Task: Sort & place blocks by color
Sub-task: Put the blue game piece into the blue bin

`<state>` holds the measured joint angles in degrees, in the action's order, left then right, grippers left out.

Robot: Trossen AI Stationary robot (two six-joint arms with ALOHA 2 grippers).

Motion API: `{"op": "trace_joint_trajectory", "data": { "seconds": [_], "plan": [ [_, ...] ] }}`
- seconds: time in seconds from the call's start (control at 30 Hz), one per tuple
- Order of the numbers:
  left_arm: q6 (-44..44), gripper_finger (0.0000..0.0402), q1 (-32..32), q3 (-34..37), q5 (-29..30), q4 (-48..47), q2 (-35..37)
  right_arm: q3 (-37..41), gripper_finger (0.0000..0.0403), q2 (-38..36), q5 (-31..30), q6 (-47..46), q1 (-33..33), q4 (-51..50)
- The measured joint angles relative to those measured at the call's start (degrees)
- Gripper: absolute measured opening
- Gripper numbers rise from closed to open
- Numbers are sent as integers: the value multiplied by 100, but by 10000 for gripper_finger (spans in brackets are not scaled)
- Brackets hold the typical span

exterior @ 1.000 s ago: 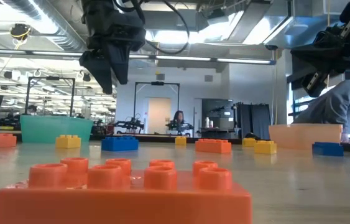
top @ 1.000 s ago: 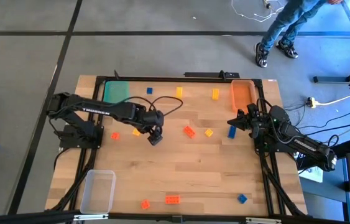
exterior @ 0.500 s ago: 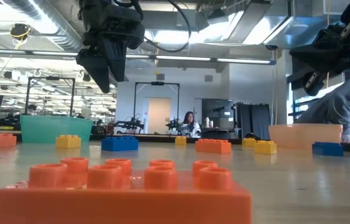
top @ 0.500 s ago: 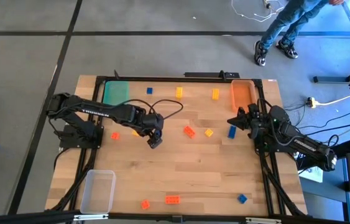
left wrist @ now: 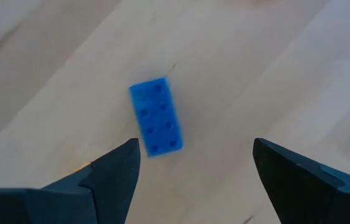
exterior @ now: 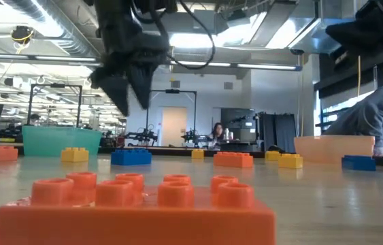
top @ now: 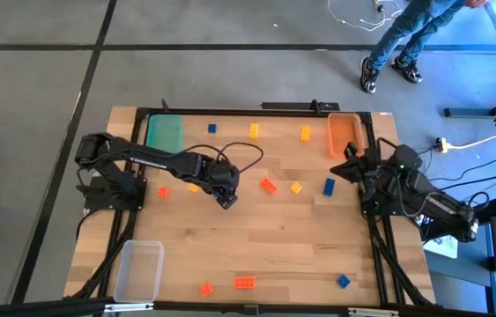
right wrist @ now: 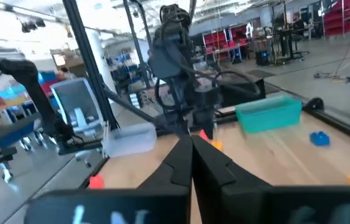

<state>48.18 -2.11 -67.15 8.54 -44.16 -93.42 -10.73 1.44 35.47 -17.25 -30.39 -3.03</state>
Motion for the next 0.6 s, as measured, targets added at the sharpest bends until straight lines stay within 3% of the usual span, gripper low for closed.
{"op": "trace_joint_trajectory", "data": {
  "seconds": [0.2, 0.6],
  "plan": [
    [-7, 302, -2, 1, -15, 161, -429, -886, 6, 283, -418, 723, 39, -1330],
    [-31, 302, 39, 6, 399, 380, -966, -1660, 6, 1102, -513, 1162, 43, -1528]
  ]
}}
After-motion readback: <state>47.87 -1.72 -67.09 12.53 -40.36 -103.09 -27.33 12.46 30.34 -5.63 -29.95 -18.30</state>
